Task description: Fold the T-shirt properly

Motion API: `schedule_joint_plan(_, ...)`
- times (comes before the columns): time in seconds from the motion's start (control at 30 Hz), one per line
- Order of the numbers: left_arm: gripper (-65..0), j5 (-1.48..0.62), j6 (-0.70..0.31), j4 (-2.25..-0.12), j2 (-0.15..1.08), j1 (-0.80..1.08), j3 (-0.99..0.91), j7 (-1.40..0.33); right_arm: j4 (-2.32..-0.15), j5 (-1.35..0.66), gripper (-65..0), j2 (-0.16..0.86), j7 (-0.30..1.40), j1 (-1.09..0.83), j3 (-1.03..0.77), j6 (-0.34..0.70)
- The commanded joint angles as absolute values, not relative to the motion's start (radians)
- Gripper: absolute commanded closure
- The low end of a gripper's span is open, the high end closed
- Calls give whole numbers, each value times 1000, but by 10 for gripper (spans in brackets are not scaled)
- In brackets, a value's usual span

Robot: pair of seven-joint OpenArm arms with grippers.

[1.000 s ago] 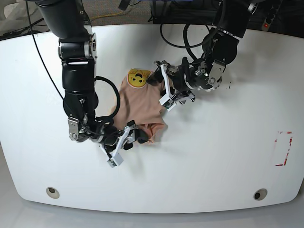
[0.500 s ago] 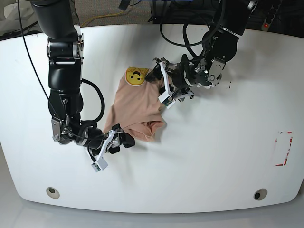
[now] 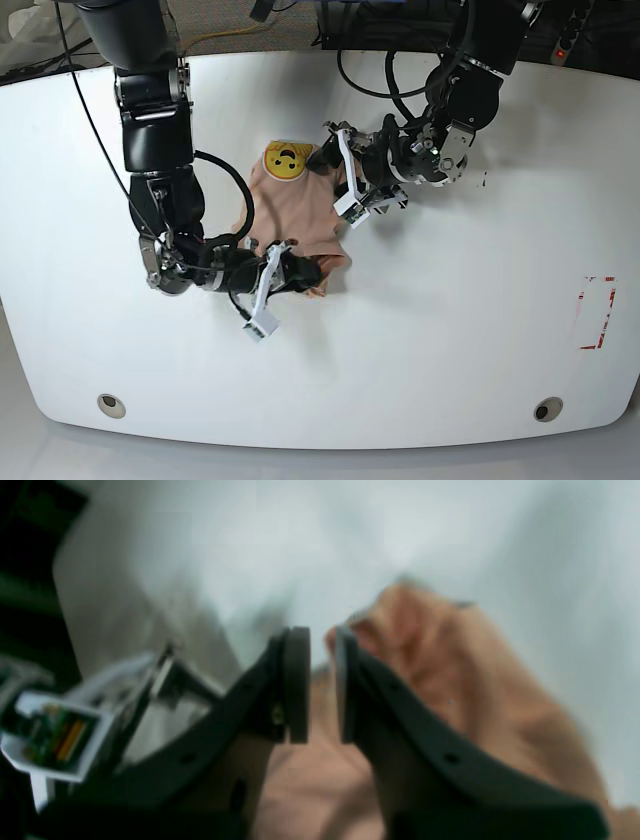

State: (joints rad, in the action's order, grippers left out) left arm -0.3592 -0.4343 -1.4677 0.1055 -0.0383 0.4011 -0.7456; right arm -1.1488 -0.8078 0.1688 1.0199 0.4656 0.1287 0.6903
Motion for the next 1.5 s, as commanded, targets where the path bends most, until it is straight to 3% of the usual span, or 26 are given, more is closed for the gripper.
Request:
schedule_joint_plan(0.0, -386, -346, -435, -1474, 105, -42, 401, -777, -1167, -831, -76, 170, 966, 498, 183, 698)
schedule_joint_plan(0.23, -386, -346, -435, -1475, 105, -21, 404, -777, -1067, -826, -78, 177, 842, 506, 265, 698)
schedule_joint_plan(0.5, -386, -346, -435, -1475, 105, -7, 407, -777, -926, -575, -76, 171, 716, 545, 259, 698)
schedule_joint_plan(0.73, -386, -344, -435, -1475, 107, 8, 407, -777, -921, -564, -79, 179, 702, 573, 153, 698)
schedule_joint_plan(1.03, -386, -344, -435, -1475, 107, 10, 407, -777, -920, -564, -79, 222, 653, 619, 151, 698)
schedule_joint_plan(1.23, -386, -344, -435, -1475, 107, 10, 409, -777, -937, -581, -79, 231, 782, 645, 147, 698)
schedule_joint_plan(1.47, -386, -344, -435, -1475, 107, 8, 407, -777, -1078, -759, -79, 217, 901, 581, 150, 698)
